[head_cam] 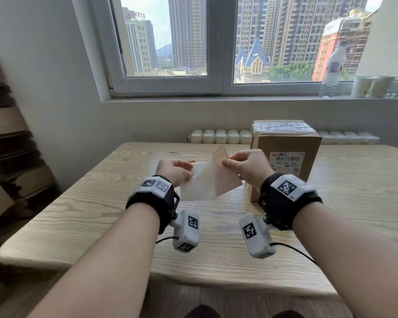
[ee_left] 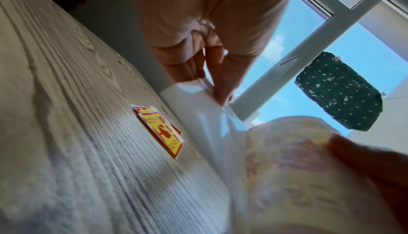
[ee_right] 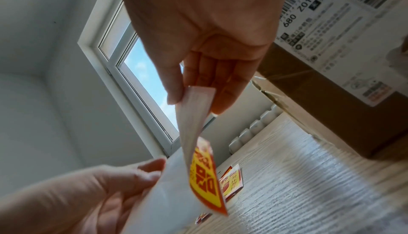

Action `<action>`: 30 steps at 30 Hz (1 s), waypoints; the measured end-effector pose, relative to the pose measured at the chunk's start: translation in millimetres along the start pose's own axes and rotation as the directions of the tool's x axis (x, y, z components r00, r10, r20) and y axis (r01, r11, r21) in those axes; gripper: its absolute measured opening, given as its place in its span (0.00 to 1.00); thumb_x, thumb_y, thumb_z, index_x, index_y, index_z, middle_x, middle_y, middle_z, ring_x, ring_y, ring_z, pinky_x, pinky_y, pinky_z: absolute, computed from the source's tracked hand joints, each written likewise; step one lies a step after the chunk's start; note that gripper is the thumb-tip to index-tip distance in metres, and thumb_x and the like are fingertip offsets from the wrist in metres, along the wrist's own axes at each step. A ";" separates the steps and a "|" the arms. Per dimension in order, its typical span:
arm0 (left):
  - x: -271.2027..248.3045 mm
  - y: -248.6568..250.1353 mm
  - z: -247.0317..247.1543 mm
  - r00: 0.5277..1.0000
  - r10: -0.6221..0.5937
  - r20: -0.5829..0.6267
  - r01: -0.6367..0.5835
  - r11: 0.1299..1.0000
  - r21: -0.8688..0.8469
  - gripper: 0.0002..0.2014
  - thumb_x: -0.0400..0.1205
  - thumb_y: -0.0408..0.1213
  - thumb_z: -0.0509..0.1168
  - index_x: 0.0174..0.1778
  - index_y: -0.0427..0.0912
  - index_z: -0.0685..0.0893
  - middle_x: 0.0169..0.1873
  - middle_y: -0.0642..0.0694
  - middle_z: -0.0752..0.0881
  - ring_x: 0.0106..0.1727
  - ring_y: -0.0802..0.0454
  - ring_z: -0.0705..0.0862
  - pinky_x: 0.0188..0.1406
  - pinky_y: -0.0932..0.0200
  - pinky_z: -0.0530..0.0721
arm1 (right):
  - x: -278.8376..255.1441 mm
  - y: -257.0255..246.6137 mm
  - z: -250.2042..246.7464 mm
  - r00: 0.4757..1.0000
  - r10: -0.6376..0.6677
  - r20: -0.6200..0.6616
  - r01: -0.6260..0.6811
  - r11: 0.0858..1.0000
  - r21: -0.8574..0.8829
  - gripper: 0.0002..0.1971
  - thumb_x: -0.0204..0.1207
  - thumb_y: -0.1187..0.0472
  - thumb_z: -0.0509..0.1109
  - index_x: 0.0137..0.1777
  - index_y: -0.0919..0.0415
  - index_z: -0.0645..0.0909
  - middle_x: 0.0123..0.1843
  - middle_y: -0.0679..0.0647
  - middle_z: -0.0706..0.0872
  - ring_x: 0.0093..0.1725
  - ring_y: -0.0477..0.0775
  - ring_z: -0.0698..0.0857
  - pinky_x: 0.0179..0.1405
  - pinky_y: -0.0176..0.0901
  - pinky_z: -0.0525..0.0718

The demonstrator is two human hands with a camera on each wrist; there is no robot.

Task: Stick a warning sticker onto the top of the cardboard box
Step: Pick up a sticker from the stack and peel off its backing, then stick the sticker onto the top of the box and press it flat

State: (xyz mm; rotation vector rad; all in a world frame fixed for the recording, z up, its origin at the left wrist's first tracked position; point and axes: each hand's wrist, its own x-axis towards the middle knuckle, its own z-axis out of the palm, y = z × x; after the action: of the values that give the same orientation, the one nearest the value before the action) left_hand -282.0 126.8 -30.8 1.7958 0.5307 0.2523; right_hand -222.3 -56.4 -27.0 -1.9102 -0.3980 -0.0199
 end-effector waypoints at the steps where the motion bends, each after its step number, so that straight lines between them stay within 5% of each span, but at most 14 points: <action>1: 3.3 -5.4 -4.1 0.999 -0.031 -0.038 0.033 0.999 0.028 0.14 0.72 0.18 0.69 0.33 0.44 0.86 0.45 0.41 0.89 0.48 0.45 0.87 0.63 0.51 0.85 | 1.5 1.4 -0.4 1.000 0.008 -0.011 -0.008 1.000 -0.002 0.08 0.68 0.57 0.78 0.29 0.52 0.86 0.40 0.58 0.92 0.44 0.58 0.90 0.51 0.55 0.88; 6: 11.5 -27.9 -19.7 0.985 -0.108 -0.132 0.138 0.960 0.243 0.15 0.73 0.20 0.68 0.30 0.47 0.87 0.37 0.47 0.87 0.48 0.48 0.84 0.58 0.59 0.83 | 6.5 5.5 -1.3 0.998 0.044 -0.047 -0.044 0.999 0.007 0.07 0.69 0.58 0.78 0.31 0.54 0.86 0.40 0.58 0.91 0.46 0.61 0.90 0.51 0.56 0.89; 9: 13.3 -35.5 -24.1 0.980 -0.145 -0.135 0.180 0.933 0.310 0.14 0.70 0.20 0.69 0.39 0.43 0.92 0.40 0.46 0.87 0.48 0.47 0.87 0.57 0.57 0.86 | 8.0 4.4 -3.4 0.996 0.065 -0.067 -0.063 0.998 0.027 0.06 0.70 0.59 0.77 0.33 0.57 0.86 0.43 0.60 0.92 0.50 0.62 0.91 0.53 0.61 0.89; 11: 15.4 -37.2 -23.2 0.982 -0.162 -0.097 0.185 0.930 0.319 0.14 0.69 0.19 0.70 0.44 0.39 0.92 0.43 0.44 0.89 0.53 0.44 0.88 0.59 0.51 0.87 | 9.0 4.0 -3.1 0.997 0.058 -0.056 -0.057 0.998 0.018 0.06 0.70 0.59 0.77 0.34 0.57 0.86 0.44 0.60 0.92 0.50 0.62 0.91 0.53 0.61 0.88; 14: 15.8 -33.1 -18.2 0.986 -0.162 -0.033 0.162 0.910 0.381 0.15 0.73 0.22 0.71 0.53 0.40 0.91 0.47 0.44 0.86 0.52 0.48 0.84 0.55 0.62 0.80 | 10.5 3.8 -0.3 0.998 0.042 -0.037 -0.043 0.999 -0.031 0.06 0.69 0.57 0.78 0.33 0.55 0.86 0.43 0.59 0.92 0.49 0.61 0.91 0.53 0.61 0.89; 17: 13.0 -18.5 -14.9 0.993 -0.082 -0.086 0.110 0.904 0.413 0.11 0.75 0.32 0.72 0.52 0.44 0.93 0.48 0.45 0.88 0.54 0.47 0.85 0.50 0.63 0.76 | 11.3 0.3 -0.6 1.000 0.011 -0.028 -0.013 0.997 -0.071 0.07 0.68 0.56 0.79 0.30 0.53 0.86 0.42 0.59 0.93 0.48 0.61 0.92 0.52 0.60 0.89; 20: 8.1 4.7 -10.2 0.998 -0.022 -0.064 0.041 0.953 0.301 0.09 0.76 0.39 0.72 0.46 0.40 0.92 0.38 0.45 0.89 0.40 0.49 0.86 0.41 0.63 0.80 | 11.2 -9.3 -4.5 0.999 -0.034 -0.023 0.031 0.993 -0.111 0.06 0.67 0.54 0.79 0.31 0.51 0.87 0.41 0.56 0.93 0.46 0.58 0.92 0.50 0.56 0.90; 22: 2.3 24.4 -4.4 0.999 -0.029 0.035 0.025 0.992 0.122 0.12 0.80 0.41 0.67 0.52 0.37 0.88 0.34 0.45 0.87 0.31 0.53 0.83 0.35 0.62 0.81 | 9.4 -18.4 -7.4 0.998 -0.060 -0.004 0.059 0.990 -0.127 0.04 0.67 0.54 0.80 0.35 0.52 0.89 0.41 0.54 0.93 0.44 0.55 0.91 0.49 0.52 0.90; 26: -14.3 58.5 2.8 0.986 -0.012 0.167 0.013 1.000 -0.006 0.14 0.85 0.49 0.58 0.59 0.45 0.81 0.34 0.43 0.88 0.32 0.50 0.86 0.42 0.57 0.84 | -2.1 -36.7 -14.1 0.992 -0.114 0.058 0.123 0.977 -0.176 0.09 0.68 0.56 0.79 0.45 0.60 0.91 0.41 0.54 0.91 0.41 0.52 0.89 0.45 0.46 0.90; 30: -25.1 68.6 2.3 0.987 0.001 0.163 -0.004 1.000 0.019 0.15 0.85 0.44 0.60 0.41 0.38 0.85 0.35 0.42 0.88 0.33 0.49 0.85 0.46 0.55 0.84 | -15.6 -49.2 -25.4 0.988 -0.134 0.081 0.148 0.968 -0.204 0.10 0.70 0.57 0.78 0.48 0.61 0.91 0.40 0.51 0.90 0.37 0.47 0.88 0.37 0.38 0.89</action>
State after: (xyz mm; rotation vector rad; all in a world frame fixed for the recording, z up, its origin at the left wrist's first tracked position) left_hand -287.6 98.4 36.4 1.8176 0.4161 0.1003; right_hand -246.5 -68.2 23.8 -2.0906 -0.5971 -0.0963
